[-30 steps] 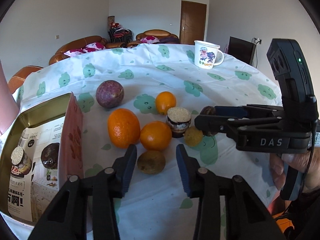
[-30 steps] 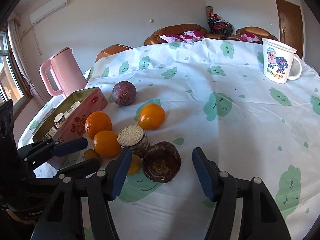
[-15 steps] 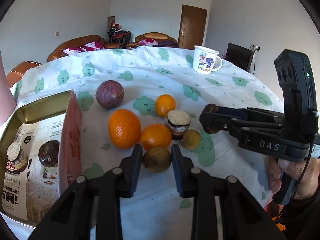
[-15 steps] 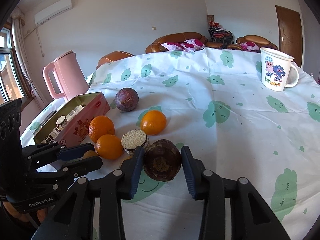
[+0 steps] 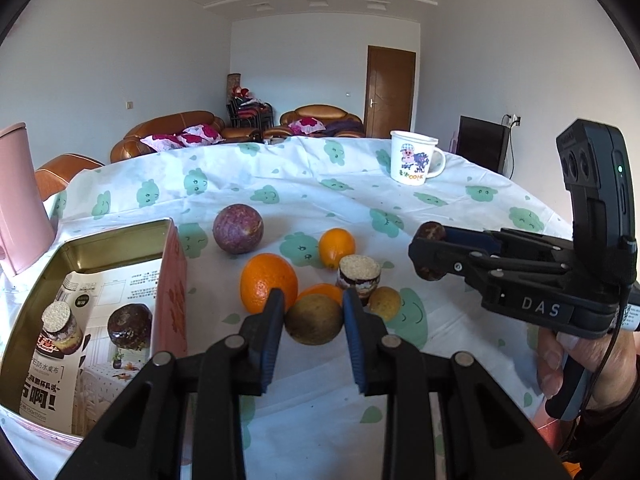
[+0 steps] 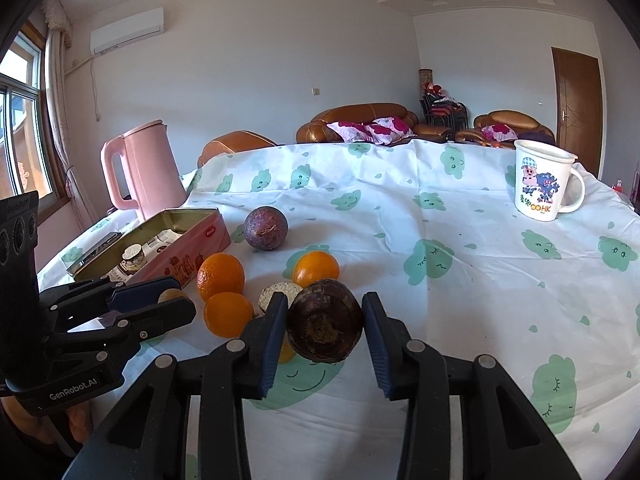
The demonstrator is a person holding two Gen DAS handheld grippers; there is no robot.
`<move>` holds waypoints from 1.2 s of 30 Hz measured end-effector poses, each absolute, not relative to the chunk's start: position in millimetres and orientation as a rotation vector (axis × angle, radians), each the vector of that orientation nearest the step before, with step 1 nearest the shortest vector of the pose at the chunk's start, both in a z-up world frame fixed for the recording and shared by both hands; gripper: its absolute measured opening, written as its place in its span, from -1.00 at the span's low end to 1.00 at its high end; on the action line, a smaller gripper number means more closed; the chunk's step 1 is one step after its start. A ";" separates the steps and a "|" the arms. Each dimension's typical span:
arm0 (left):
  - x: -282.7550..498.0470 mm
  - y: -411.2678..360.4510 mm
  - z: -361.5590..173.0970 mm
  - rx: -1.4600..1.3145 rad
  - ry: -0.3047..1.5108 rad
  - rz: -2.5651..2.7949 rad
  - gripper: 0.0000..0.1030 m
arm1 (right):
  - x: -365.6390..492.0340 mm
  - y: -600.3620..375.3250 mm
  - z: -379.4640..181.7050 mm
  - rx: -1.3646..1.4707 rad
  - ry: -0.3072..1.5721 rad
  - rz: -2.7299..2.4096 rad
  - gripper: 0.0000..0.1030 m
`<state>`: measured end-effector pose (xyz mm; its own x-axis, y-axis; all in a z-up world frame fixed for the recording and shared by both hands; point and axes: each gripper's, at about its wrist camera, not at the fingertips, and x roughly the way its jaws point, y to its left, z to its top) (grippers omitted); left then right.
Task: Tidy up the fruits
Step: 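Lift the kiwi with left gripper while right lifts the dark fruit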
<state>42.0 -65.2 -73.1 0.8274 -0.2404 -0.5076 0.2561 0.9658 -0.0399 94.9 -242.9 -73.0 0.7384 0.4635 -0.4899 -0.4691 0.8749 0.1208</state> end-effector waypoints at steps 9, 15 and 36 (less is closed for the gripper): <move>33.5 -64.8 -69.9 0.040 0.471 -0.240 -0.40 | 84.7 -244.0 -69.2 -0.016 0.474 0.512 -0.21; 29.7 -64.7 -69.0 0.042 0.447 -0.232 -0.40 | 79.6 -245.8 -67.6 -0.018 0.443 0.516 -0.21; 17.9 -63.3 -65.0 0.043 0.376 -0.212 -0.40 | 65.4 -250.2 -63.4 -0.023 0.352 0.522 -0.21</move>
